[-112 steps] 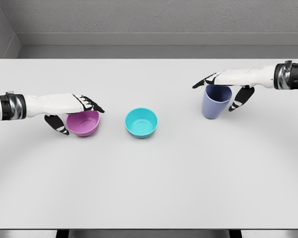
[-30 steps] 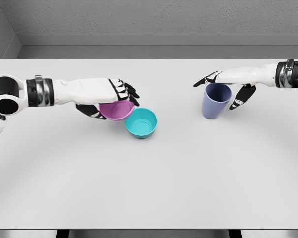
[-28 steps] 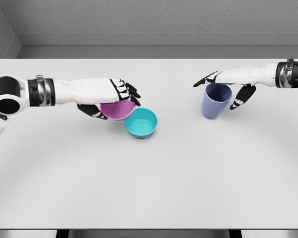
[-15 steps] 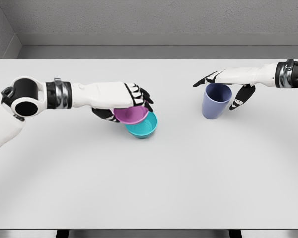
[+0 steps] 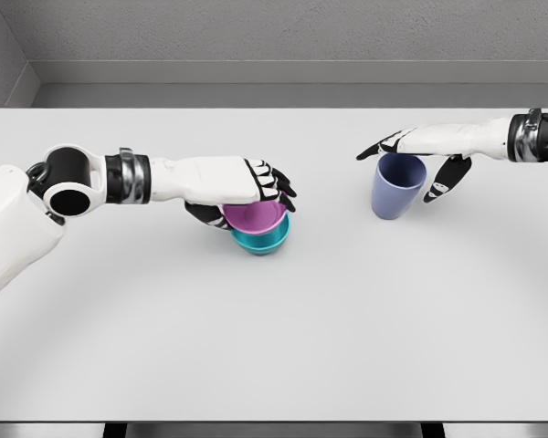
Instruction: Stacking bowl and cup with both arms
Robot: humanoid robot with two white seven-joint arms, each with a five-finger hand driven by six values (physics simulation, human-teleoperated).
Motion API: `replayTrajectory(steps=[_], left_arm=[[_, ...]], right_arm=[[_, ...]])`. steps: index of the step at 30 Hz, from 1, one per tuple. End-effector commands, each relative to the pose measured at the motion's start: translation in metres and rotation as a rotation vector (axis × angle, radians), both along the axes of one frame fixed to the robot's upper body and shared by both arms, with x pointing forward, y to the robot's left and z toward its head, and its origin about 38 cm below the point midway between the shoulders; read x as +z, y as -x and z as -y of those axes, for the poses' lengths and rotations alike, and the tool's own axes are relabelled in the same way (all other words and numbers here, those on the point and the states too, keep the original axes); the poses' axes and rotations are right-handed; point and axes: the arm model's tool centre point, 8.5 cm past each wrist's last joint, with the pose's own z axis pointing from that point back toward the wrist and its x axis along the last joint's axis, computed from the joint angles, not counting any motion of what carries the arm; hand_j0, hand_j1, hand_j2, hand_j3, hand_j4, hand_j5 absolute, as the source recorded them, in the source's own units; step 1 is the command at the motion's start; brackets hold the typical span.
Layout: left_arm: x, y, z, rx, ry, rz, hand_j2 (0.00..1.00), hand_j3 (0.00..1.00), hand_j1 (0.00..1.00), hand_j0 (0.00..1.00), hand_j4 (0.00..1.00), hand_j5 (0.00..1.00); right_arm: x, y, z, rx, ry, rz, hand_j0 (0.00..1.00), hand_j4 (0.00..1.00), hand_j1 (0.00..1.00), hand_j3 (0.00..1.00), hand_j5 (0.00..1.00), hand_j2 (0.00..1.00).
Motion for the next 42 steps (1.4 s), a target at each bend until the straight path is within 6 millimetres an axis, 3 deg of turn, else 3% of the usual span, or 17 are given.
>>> replayTrajectory(steps=[1, 5, 22, 23, 25, 29, 32, 34, 42], left_arm=[[0.0, 0.0, -0.001, 0.004, 0.004, -0.004, 0.89, 0.89, 0.89, 0.89, 0.89, 0.89], [0.0, 0.0, -0.001, 0.005, 0.005, -0.005, 1.0, 1.0, 1.0, 1.0, 1.0, 1.0], [0.006, -0.001, -0.009, 0.015, 0.015, -0.001, 1.0, 1.0, 1.0, 1.0, 1.0, 1.0], [0.008, -0.002, -0.015, 0.026, 0.012, 0.001, 1.0, 1.0, 1.0, 1.0, 1.0, 1.0], [0.027, -0.005, -0.049, 0.073, 0.028, -0.003, 1.0, 1.0, 1.0, 1.0, 1.0, 1.0], [0.07, -0.002, -0.157, 0.274, 0.067, -0.012, 1.0, 1.0, 1.0, 1.0, 1.0, 1.0], [0.052, 0.01, -0.203, 0.388, 0.057, -0.056, 1.0, 1.0, 1.0, 1.0, 1.0, 1.0], [0.043, 0.018, -0.215, 0.407, 0.024, -0.079, 1.0, 1.0, 1.0, 1.0, 1.0, 1.0], [0.043, 0.018, -0.211, 0.401, 0.045, -0.077, 1.0, 1.0, 1.0, 1.0, 1.0, 1.0]], right_arm=[[0.002, -0.001, 0.0, -0.005, -0.008, 0.002, 1.0, 1.0, 1.0, 1.0, 1.0, 1.0], [0.002, -0.001, 0.001, -0.008, -0.01, 0.003, 1.0, 1.0, 1.0, 1.0, 1.0, 1.0], [0.003, -0.002, 0.0, -0.007, -0.013, 0.005, 1.0, 1.0, 1.0, 1.0, 1.0, 1.0], [0.002, -0.002, -0.002, -0.004, -0.013, 0.004, 1.0, 1.0, 1.0, 1.0, 1.0, 1.0], [0.001, -0.001, -0.002, -0.003, -0.01, 0.001, 1.0, 1.0, 1.0, 1.0, 1.0, 1.0], [0.0, -0.001, -0.003, -0.001, -0.009, -0.002, 1.0, 1.0, 1.0, 1.0, 1.0, 1.0], [-0.001, -0.002, -0.002, -0.005, -0.007, -0.003, 1.0, 1.0, 1.0, 1.0, 1.0, 1.0], [-0.003, -0.003, 0.0, -0.01, 0.008, -0.002, 1.0, 1.0, 1.0, 1.0, 1.0, 1.0], [-0.004, -0.003, 0.001, -0.013, 0.011, -0.005, 0.93, 0.93, 0.93, 0.93, 0.93, 0.93]])
